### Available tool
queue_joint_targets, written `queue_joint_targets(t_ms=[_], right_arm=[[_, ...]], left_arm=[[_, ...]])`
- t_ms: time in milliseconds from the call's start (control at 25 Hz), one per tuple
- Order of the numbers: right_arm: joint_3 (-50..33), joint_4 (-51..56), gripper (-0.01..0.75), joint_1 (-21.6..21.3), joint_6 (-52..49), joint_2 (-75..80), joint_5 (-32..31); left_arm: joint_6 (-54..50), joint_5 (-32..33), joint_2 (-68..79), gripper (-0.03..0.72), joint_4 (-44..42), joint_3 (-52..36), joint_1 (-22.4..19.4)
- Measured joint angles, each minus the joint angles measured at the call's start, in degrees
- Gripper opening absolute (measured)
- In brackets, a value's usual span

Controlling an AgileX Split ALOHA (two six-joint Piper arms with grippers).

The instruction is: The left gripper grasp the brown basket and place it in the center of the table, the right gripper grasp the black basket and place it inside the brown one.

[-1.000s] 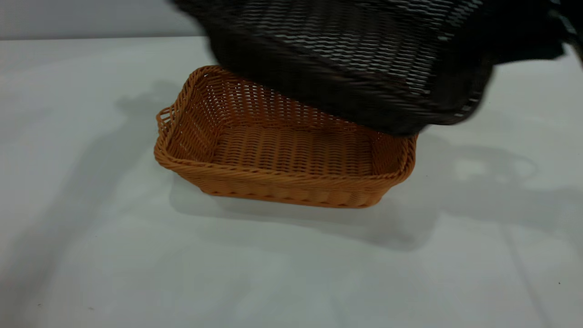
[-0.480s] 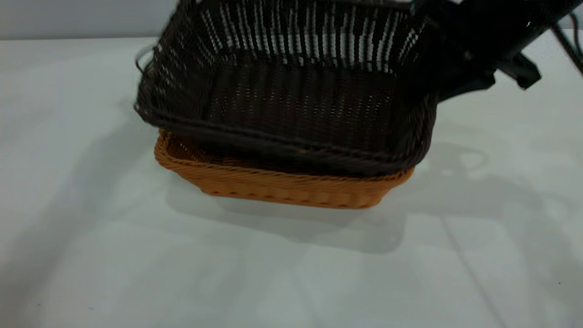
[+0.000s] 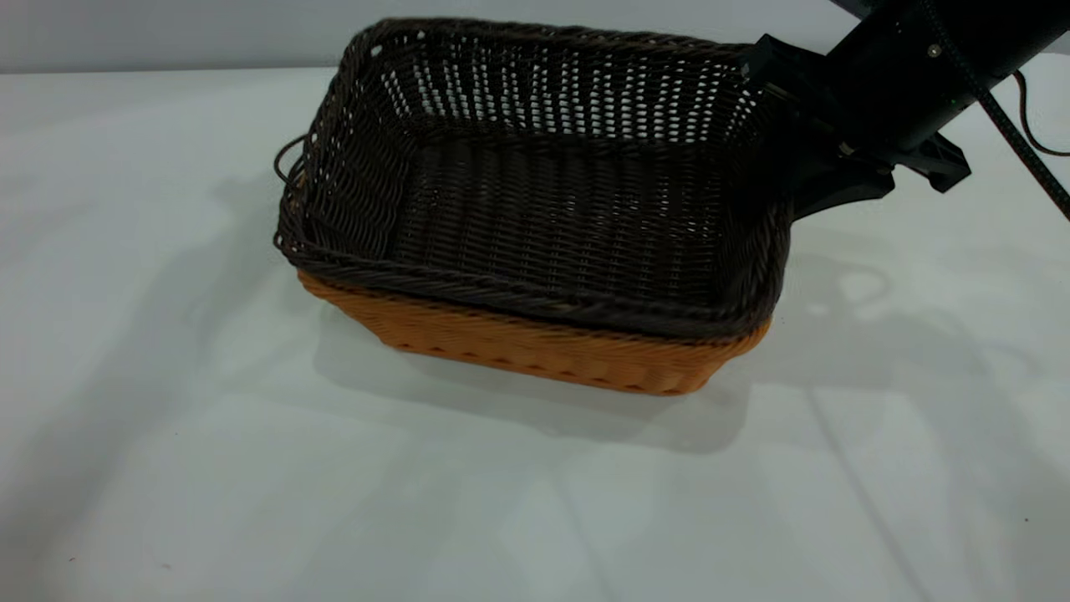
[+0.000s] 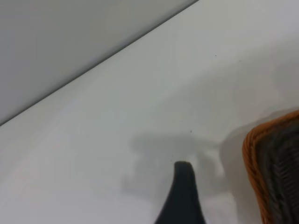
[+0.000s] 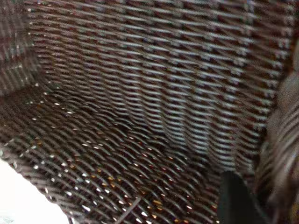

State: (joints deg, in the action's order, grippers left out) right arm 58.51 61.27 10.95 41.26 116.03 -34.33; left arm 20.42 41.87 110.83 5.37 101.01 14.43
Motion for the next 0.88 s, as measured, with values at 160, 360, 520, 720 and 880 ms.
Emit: queue_joint_targets(t_ms=[160,360,520,720,880], right_arm=[[0.0,2.9,0.402,0.0,5.8,-0.2,0.0],[0.0,3.1,0.622,0.0,12.4,-5.6,3.8],[-0.1,1.6,0.659,0.0,13.9,-16.6,6.2],[-0.1,-1.2,0.601,0.0,12.7,-36.2,4.8],[-0.1,-7.6,0.581,0.0,7.0,-52.7,-4.2]], left_arm=[[0.1,0.0,0.0,0.564,-0.1,0.0,0.0],[2.1,-0.4,-1.5,0.564,-0.4,0.0,0.0],[2.6,-2.1,-7.1,0.564,-0.4,0.0,0.0],[2.6,0.7,-17.7,0.564,-0.4,0.0,0.0],[-0.4,6.2,-26.8,0.564,-0.4,0.0,0.0]])
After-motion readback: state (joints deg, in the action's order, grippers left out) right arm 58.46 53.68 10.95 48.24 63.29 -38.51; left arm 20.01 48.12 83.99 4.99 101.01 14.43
